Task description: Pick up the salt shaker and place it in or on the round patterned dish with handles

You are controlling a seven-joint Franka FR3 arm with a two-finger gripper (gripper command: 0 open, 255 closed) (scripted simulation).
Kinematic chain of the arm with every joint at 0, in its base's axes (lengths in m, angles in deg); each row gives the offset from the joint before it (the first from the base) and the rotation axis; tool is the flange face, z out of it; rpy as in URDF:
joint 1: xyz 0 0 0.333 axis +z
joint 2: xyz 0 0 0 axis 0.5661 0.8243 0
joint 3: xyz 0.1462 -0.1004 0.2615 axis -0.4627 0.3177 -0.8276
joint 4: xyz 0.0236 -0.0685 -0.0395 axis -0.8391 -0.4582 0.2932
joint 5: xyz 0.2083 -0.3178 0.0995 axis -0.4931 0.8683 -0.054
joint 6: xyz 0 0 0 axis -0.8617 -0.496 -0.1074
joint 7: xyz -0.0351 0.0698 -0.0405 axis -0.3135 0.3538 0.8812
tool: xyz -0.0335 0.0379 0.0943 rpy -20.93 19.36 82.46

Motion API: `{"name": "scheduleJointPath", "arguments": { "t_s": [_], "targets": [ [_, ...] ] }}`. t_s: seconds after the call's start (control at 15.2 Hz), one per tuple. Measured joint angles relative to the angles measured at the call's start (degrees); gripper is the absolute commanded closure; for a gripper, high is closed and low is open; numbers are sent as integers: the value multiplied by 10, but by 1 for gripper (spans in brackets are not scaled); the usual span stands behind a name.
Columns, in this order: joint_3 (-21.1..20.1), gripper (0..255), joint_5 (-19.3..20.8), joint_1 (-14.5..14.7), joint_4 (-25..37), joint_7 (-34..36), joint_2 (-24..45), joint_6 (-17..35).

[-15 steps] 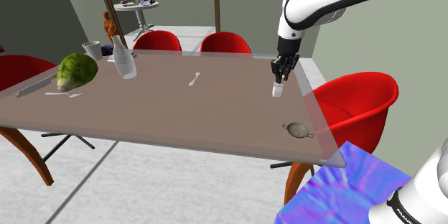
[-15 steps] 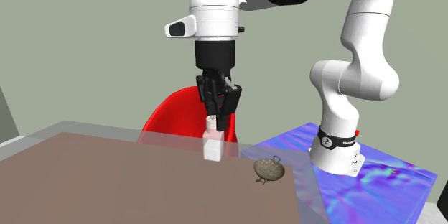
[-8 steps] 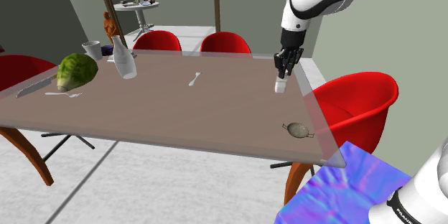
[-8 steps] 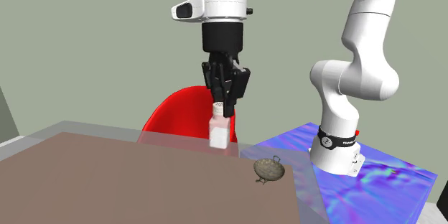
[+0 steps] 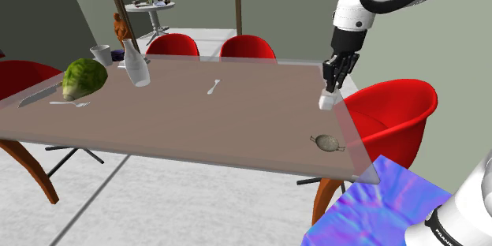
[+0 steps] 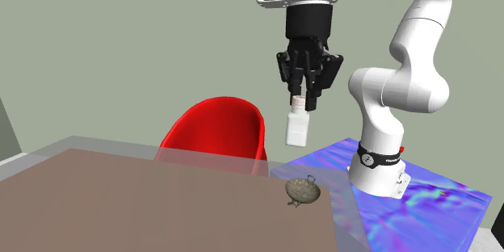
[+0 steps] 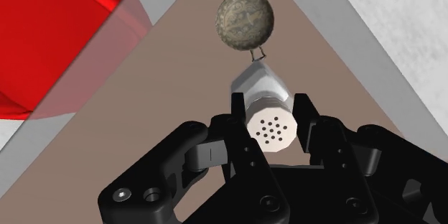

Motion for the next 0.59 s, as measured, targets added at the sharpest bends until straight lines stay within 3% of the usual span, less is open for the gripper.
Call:
{"name": "scheduleJointPath", "arguments": {
  "t_s": [0.2, 0.59],
  "targets": [
    [-9, 255, -6, 6, -29, 12, -54, -25],
    [-12, 255, -8, 7, -75, 14, -61, 14]
  ]
}}
